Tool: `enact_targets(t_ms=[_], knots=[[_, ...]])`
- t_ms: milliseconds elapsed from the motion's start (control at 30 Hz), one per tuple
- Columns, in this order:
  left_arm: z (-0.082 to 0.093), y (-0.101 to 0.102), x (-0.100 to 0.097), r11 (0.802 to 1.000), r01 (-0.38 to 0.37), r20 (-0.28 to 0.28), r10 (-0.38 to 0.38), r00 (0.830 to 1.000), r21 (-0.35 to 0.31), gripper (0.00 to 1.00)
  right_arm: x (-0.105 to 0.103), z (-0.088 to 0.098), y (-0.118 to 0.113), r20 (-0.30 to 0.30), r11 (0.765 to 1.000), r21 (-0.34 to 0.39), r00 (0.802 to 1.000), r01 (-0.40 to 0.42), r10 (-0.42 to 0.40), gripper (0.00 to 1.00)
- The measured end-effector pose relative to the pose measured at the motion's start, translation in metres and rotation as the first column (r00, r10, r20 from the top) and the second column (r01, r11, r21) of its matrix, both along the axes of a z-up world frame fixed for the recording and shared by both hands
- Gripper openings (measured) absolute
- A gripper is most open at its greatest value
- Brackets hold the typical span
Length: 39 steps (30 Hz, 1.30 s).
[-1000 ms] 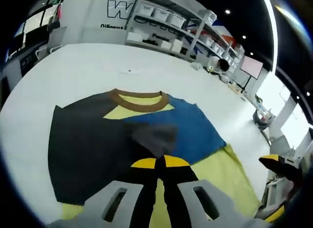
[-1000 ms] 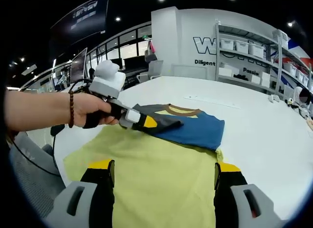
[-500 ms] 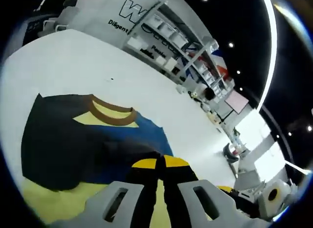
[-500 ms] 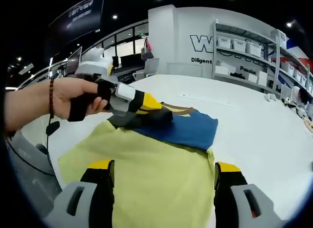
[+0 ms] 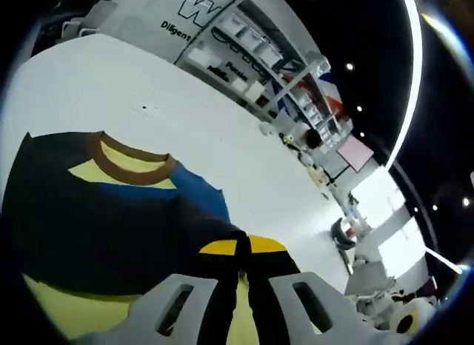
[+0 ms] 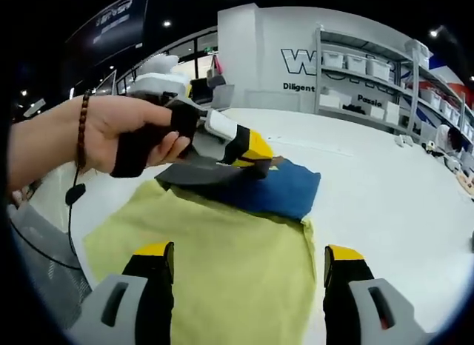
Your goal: Fold the garment on the visible template until the final outline fits inside the template.
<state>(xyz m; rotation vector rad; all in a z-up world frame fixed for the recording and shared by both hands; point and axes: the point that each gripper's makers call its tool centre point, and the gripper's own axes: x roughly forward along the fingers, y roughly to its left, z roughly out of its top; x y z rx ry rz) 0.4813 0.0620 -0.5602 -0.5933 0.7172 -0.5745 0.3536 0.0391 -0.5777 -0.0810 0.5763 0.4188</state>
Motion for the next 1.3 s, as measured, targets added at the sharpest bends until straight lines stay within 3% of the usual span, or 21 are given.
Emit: enact_targets(t_ms=[67,233,333,533,867,1000,1133,1200,1300], knots=[[-0.009,-0.005,0.001,0.998,0.033,0.002,-0.033,0.999,0.06,0.0,0.0,-0.001,0.0,-0.003,1.0,0.001,1.0,0.003,-0.003,0.81],[-0.024,-0.017,0.002,0.987,0.087,-0.006,-0.087,0.996,0.134,0.0,-0.003,-0.007,-0.003,-0.023,1.0,-0.029,1.0,-0.001,0.001,0.81],[-0.034,-0.019,0.002,0.969,0.136,0.002,-0.14,0.99,0.205,0.0,-0.004,-0.008,-0.003,-0.024,0.999,-0.033,1.0,-0.003,0.002,0.82],[-0.052,-0.024,-0.004,0.957,0.181,-0.027,-0.18,0.983,0.227,0.0,-0.005,-0.01,-0.007,-0.026,0.999,-0.052,1.0,0.004,-0.006,0.82],[-0.068,-0.031,-0.005,0.904,0.268,0.014,-0.29,0.957,0.334,0.0,-0.007,-0.015,-0.009,-0.045,0.998,-0.062,0.999,0.007,-0.01,0.82],[-0.068,-0.035,0.0,0.877,0.307,0.055,-0.351,0.935,0.37,0.04,-0.007,-0.015,-0.01,-0.048,0.998,-0.065,0.999,0.009,-0.012,0.82],[-0.07,-0.039,-0.003,0.871,0.326,0.057,-0.371,0.927,0.368,0.08,-0.007,-0.015,-0.009,-0.05,0.998,-0.069,0.999,0.004,-0.007,0.81],[-0.073,-0.043,-0.005,0.847,0.358,0.064,-0.413,0.908,0.393,0.09,-0.009,-0.016,-0.005,-0.053,0.997,-0.079,0.999,-0.015,0.011,0.81],[-0.071,-0.044,-0.005,0.84,0.363,0.073,-0.425,0.902,0.402,0.1,-0.009,-0.017,-0.004,-0.053,0.996,-0.088,0.998,-0.02,0.016,0.81]])
